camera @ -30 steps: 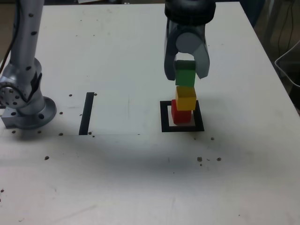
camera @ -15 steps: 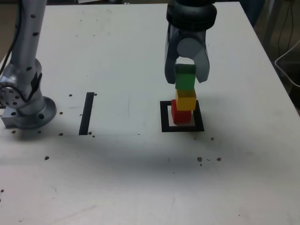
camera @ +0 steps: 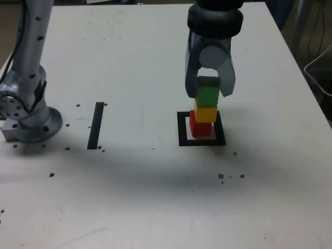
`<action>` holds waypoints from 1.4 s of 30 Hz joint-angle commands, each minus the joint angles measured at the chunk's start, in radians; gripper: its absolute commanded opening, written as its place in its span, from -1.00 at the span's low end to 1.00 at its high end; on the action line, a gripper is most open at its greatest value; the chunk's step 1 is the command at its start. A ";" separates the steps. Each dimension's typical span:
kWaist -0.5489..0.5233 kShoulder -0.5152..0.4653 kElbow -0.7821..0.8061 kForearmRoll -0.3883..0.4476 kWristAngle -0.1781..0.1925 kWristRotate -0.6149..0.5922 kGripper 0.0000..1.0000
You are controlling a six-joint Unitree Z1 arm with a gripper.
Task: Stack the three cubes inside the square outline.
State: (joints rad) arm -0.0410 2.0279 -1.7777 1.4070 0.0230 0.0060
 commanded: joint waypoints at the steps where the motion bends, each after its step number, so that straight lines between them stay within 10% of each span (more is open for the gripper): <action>1: -0.002 0.005 0.005 -0.003 0.005 -0.001 -0.50; 13: -0.002 0.004 0.012 -0.016 -0.001 0.011 0.97; 42: -0.002 -0.306 0.227 0.055 0.014 0.032 0.99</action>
State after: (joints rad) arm -0.0423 1.7470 -1.5683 1.4611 0.0357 0.0369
